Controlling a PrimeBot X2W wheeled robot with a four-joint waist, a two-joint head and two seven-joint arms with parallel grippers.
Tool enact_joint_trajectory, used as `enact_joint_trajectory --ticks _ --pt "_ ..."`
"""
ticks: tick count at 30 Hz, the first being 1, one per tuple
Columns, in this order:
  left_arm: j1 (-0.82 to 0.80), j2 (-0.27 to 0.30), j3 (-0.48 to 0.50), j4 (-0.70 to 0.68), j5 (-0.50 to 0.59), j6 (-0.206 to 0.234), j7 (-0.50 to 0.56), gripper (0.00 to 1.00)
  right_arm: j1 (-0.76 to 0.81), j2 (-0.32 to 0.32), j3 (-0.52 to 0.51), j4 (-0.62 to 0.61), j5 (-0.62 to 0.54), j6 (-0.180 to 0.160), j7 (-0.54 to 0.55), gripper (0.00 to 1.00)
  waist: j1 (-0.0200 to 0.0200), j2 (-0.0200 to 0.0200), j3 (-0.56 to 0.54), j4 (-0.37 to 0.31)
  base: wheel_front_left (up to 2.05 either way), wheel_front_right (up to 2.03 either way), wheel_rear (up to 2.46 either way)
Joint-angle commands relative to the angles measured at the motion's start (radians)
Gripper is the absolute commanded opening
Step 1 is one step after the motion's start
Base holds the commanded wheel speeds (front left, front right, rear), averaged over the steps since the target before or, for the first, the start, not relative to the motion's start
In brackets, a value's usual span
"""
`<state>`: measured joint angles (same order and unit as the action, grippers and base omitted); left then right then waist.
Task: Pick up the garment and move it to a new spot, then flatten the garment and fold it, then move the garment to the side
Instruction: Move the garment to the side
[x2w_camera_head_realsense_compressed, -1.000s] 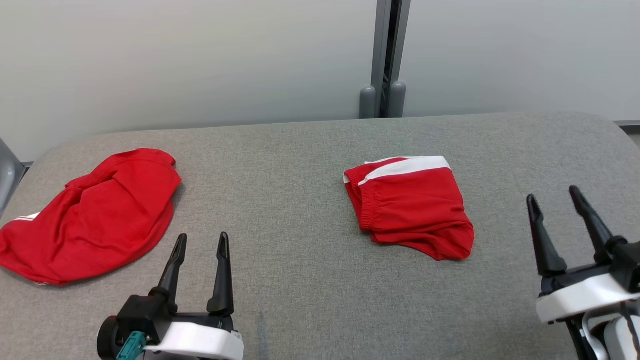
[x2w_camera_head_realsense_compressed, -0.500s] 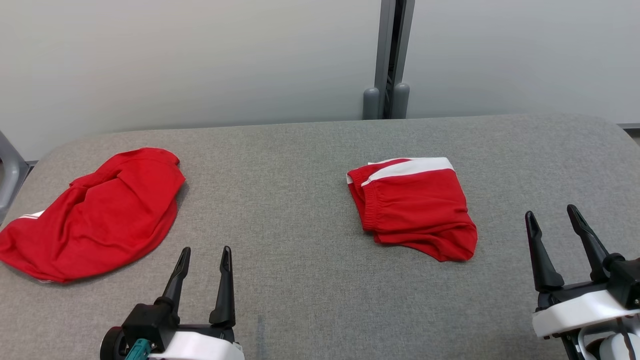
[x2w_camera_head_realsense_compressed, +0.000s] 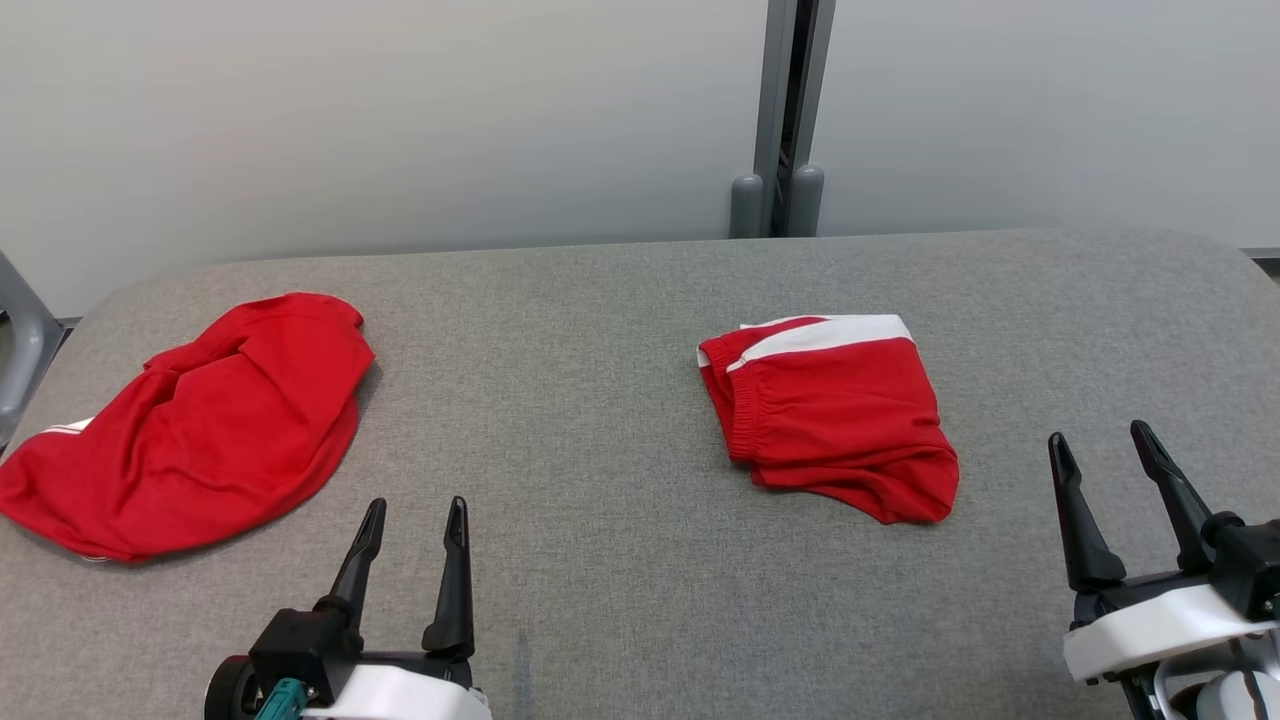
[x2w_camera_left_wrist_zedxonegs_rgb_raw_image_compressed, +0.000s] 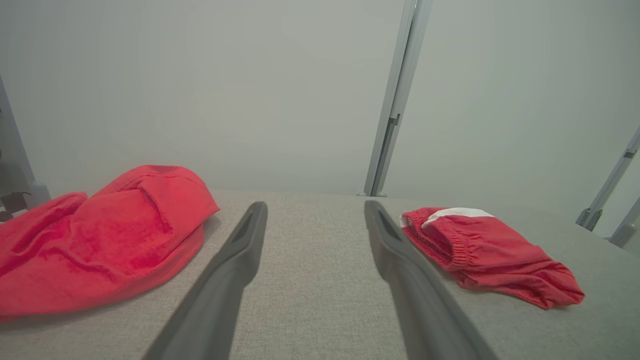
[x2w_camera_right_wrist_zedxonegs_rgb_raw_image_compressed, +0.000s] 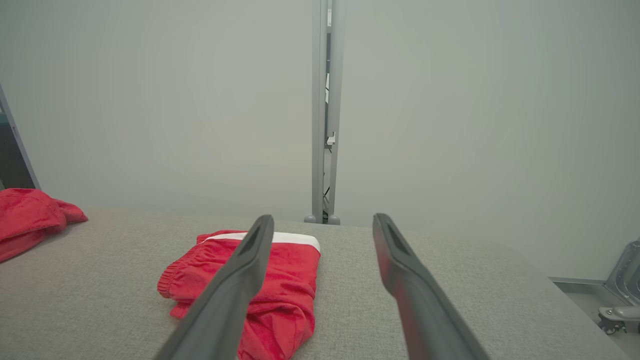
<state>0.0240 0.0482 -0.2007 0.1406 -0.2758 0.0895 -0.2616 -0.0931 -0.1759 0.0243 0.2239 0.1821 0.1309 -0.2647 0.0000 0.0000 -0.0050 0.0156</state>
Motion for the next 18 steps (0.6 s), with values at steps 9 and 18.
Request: enact_joint_trajectory --ticks 9,18 --pt "-0.001 0.004 0.001 0.007 -0.002 0.004 -0.003 1.0 -0.001 -0.009 0.002 0.017 0.007 0.0 -0.001 1.0 0.0 0.0 -0.004 0.004 0.0 0.0 0.0" --pt "0.001 0.004 -0.004 0.009 -0.002 0.0 -0.003 1.0 0.001 -0.008 -0.011 0.022 0.012 0.0 -0.001 1.0 0.0 0.0 -0.003 0.012 0.0 0.0 0.0"
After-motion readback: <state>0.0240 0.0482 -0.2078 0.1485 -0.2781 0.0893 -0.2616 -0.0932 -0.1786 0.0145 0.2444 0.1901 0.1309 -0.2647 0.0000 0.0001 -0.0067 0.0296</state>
